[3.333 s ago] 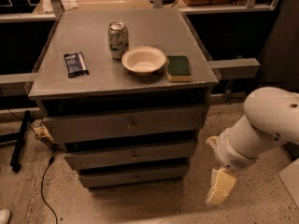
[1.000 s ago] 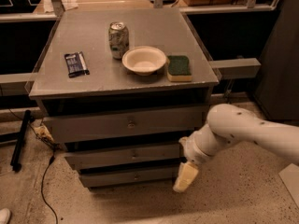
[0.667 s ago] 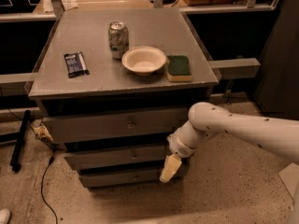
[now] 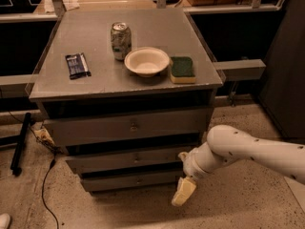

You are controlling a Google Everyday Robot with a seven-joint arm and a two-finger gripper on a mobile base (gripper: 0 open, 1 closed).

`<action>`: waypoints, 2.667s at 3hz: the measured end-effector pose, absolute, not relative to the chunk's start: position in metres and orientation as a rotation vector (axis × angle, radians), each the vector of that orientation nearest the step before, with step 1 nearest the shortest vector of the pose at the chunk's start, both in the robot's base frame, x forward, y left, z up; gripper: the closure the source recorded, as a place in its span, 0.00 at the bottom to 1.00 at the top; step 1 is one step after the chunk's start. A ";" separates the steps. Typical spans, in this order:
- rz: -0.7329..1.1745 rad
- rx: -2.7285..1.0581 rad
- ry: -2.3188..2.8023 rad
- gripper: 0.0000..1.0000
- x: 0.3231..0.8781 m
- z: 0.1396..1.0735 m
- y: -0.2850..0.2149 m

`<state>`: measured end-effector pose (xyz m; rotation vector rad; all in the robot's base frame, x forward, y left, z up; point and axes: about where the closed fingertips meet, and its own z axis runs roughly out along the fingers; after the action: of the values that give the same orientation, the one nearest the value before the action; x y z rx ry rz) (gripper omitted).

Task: Open middle drawer

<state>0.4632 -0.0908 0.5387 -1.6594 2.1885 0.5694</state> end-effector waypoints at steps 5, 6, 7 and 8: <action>0.559 -1.504 2.166 0.00 0.519 0.507 -0.062; 0.537 -1.511 2.174 0.00 0.533 0.501 -0.056; 0.506 -1.532 2.199 0.00 0.555 0.483 -0.055; 0.505 -1.532 2.199 0.00 0.555 0.483 -0.055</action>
Offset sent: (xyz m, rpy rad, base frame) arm 0.0291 0.0175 -0.0293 0.1022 -0.0138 -0.1333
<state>0.5547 -0.0551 0.4832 -1.5318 2.1988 0.5054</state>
